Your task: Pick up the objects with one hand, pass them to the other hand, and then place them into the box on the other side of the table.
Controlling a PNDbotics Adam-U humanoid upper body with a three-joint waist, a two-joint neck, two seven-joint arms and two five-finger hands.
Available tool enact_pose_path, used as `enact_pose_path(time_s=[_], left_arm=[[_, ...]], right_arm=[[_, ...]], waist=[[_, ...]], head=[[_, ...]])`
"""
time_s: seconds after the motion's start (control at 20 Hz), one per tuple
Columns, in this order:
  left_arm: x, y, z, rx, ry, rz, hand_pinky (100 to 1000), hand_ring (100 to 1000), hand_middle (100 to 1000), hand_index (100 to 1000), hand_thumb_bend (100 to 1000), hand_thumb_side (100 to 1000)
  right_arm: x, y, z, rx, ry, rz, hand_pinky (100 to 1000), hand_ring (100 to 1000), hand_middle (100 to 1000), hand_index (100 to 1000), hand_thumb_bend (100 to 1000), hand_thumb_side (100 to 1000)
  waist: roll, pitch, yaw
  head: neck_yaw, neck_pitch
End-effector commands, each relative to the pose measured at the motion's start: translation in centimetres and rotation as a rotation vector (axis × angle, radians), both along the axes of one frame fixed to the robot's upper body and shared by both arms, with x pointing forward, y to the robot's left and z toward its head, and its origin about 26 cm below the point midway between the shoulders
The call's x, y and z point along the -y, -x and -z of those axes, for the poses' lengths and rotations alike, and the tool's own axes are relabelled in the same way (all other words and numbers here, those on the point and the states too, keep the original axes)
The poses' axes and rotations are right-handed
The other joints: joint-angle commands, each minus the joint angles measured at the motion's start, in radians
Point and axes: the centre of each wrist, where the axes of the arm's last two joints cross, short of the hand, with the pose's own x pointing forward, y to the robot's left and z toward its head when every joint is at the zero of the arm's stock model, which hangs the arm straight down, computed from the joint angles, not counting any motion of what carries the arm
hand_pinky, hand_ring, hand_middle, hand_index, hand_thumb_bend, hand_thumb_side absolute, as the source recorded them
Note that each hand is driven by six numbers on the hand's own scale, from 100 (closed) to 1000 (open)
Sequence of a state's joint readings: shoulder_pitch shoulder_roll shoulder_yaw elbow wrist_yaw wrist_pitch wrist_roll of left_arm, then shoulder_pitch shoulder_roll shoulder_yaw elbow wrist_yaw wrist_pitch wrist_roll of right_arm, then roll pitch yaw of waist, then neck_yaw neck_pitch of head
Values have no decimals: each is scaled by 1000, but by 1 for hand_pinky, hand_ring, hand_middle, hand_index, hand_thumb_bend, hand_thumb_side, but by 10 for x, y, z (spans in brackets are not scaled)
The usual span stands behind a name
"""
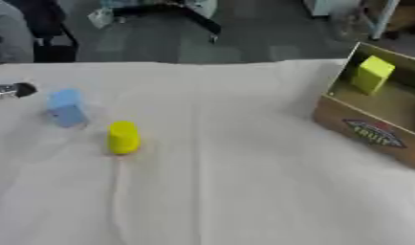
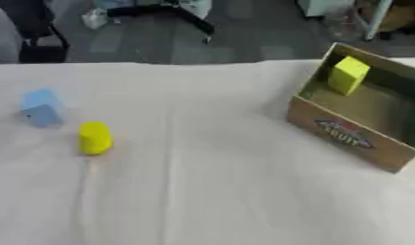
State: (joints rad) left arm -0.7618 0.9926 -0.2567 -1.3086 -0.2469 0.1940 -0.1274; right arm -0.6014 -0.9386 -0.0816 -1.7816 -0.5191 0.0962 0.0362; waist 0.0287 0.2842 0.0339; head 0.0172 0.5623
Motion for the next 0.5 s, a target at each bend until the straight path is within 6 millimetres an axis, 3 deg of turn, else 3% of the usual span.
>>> enact_pose_path(time_s=[0.05,0.5], left_arm=[[-7,-6,-11,-32,-23,-22,846,805,751,843,740,427],[-8,-29,-16,-150,-64,-27,868,815,761,815,730,370]], right_arm=[[3,10,-17,39,26,5,1000,899,865,788,100,307],[3,11,-14,38,45,20,1000,895,861,786,100,331]], waist=[[14,0,-1],[25,20,-16]], head=[[8,6],[22,-16]])
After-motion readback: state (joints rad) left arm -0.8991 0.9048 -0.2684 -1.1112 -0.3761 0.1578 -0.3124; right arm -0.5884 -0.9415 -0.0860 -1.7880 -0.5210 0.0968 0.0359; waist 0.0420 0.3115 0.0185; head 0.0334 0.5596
